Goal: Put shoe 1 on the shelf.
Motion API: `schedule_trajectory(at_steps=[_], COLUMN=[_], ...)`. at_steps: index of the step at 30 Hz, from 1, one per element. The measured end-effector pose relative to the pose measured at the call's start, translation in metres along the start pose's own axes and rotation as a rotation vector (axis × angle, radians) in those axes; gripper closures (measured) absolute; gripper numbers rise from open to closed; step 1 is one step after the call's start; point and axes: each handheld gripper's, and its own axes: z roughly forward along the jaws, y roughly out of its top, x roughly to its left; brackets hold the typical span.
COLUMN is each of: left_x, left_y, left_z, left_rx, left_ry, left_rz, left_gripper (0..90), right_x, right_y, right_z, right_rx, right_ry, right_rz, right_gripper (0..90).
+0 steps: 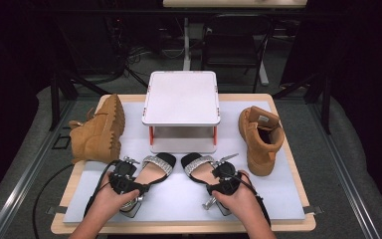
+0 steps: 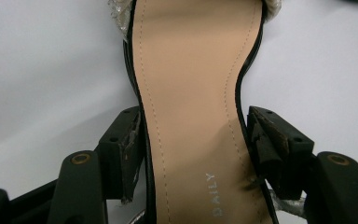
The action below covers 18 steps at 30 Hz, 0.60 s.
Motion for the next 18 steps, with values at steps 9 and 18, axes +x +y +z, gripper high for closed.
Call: schedule_trajectory(at_steps=[9, 18], left_x=[-0.013, -0.017], left_y=[0.002, 0.0], left_z=[0.005, 0.006], left_rx=[0.037, 0.023], left_ry=[0.105, 0.137], left_rz=[0.082, 0.087], left_gripper=[37.5, 38.2], right_x=[0.009, 0.014], right_y=[0.01, 0.003], right_z=[0.002, 0.003], right_rx=[0.12, 0.049], right_ry=[-0.081, -0.108], right_rz=[-0.085, -0.057], right_gripper=[37.8, 38.9])
